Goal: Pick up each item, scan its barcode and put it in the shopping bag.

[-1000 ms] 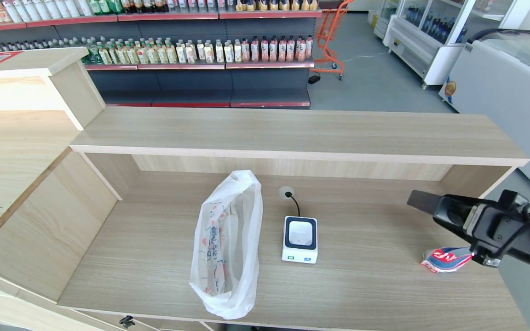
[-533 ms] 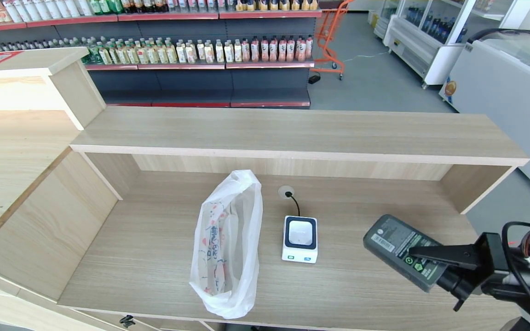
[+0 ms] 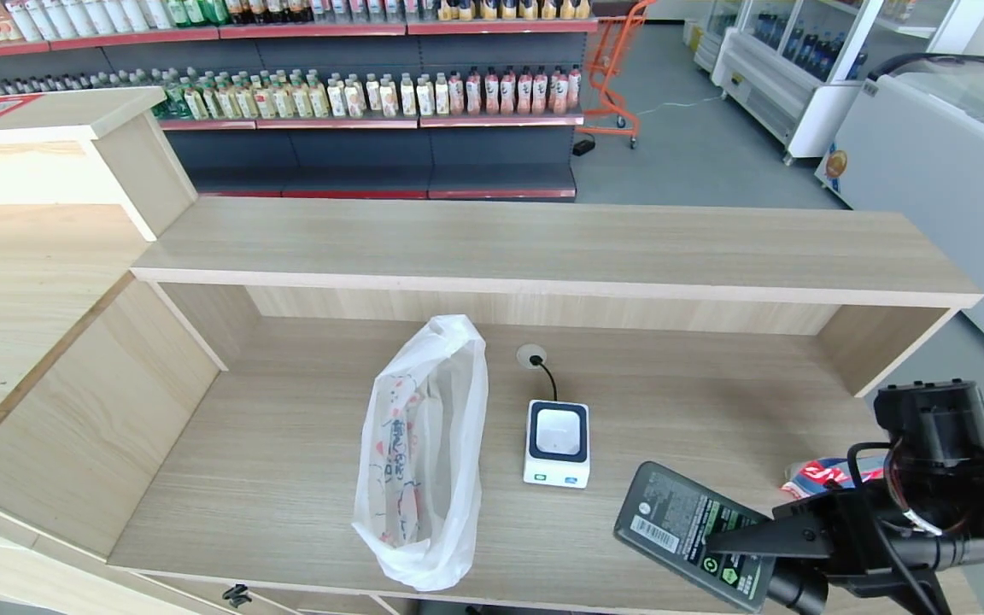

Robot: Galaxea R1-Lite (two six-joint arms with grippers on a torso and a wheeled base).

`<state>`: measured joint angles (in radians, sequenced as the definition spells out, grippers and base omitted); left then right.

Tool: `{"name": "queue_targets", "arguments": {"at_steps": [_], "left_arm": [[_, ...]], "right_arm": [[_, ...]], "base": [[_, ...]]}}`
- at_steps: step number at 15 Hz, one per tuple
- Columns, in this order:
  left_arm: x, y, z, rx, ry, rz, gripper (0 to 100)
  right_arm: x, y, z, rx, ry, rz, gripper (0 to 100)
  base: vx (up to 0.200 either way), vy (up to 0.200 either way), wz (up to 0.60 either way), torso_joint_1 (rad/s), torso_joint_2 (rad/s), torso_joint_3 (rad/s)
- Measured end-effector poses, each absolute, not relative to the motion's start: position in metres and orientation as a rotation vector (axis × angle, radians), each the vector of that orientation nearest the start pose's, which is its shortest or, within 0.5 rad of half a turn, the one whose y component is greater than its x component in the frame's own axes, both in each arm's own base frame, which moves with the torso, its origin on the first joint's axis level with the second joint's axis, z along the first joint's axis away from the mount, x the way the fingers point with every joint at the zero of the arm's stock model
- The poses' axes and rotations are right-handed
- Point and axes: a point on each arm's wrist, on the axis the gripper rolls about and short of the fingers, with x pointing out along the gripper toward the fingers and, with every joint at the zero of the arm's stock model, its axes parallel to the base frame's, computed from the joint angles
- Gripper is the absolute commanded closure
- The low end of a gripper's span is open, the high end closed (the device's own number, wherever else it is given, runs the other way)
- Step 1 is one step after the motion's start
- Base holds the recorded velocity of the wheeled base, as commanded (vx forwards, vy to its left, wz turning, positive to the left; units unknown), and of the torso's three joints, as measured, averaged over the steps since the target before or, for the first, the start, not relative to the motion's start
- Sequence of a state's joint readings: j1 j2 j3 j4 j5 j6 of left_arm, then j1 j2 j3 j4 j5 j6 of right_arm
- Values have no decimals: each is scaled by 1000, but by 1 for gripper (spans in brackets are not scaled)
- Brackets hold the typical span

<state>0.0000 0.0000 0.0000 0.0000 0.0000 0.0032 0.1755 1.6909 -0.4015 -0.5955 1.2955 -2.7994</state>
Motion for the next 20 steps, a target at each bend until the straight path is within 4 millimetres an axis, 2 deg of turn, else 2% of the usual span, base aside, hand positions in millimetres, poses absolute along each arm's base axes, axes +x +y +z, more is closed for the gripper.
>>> {"name": "queue_targets", "arguments": {"at_steps": [4,9,11,15,18,20], "left_arm": [[-23,0,75,3,0,0,0],[-23,0,75,3,0,0,0],[-23,0,75,3,0,0,0],[-23,0,75,3,0,0,0],[-23,0,75,3,0,0,0],[-23,0,75,3,0,0,0]], "right_arm": [[220,82,98,-1697,-1631,1067,100],[214,116,103,-1585,-1813,1104,100],[216,124,100,-1562,-1832,1124,100],[227,131,100,-1561,-1848,1116,100],[249,142,103,-1580,-1876,1078,100],[257,146,97,-1572,-1866,1094,100]], "base": [[0,0,0,0,0,0],[0,0,0,0,0,0],[0,0,0,0,0,0],[0,0,0,0,0,0],[0,0,0,0,0,0],[0,0,0,0,0,0]]}}
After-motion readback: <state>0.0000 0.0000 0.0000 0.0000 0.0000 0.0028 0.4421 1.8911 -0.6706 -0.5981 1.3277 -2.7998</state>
